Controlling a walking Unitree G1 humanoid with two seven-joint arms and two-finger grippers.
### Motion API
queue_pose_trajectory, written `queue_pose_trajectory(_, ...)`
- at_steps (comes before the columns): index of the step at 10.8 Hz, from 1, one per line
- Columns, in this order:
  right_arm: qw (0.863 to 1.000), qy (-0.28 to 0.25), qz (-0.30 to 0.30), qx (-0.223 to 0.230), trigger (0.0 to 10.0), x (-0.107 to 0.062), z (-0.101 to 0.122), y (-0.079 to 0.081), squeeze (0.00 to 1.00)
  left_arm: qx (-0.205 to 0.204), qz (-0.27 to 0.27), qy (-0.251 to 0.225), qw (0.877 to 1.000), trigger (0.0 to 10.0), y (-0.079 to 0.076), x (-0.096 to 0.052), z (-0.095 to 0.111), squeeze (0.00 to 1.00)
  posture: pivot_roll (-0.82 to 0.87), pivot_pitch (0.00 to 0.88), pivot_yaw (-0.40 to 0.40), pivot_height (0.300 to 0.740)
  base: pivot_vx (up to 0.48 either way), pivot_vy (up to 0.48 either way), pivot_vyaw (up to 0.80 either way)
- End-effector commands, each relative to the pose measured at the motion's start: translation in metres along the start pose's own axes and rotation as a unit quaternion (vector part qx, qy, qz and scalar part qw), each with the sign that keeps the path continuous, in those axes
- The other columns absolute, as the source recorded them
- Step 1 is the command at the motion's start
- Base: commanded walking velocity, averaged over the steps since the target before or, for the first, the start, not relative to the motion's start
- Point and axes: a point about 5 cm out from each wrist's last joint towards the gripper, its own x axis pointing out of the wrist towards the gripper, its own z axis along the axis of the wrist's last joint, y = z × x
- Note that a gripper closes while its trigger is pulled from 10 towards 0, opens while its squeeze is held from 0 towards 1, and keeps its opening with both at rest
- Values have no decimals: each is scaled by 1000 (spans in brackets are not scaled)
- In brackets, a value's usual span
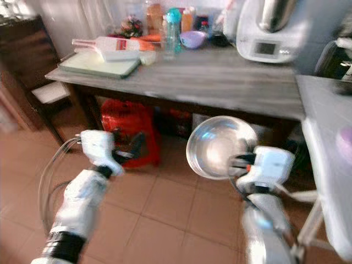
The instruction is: Setting the table
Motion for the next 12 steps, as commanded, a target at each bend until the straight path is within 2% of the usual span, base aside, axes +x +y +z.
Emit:
queue_pose_trajectory(1,1000,-13,4,15,10000,3,6,6,0,13,4,-4,1000,10000,8,-1,6,0,-71,0,21,740,412,0,0)
queue_pose_trajectory(3,1000,-8,2,17,10000,4,5,6,0,12,3,-2,1000,10000,6,-1,5,0,-70,0,19,740,411,0,-219)
queue_pose_trajectory(7,1000,-8,2,19,10000,4,5,5,0,10,2,2,1000,10000,4,-3,2,0,-70,0,16,740,412,0,-591)
queue_pose_trajectory(12,1000,-7,10,13,10000,6,5,7,0,11,1,3,1000,10000,4,-3,2,0,-69,0,14,740,411,0,0)
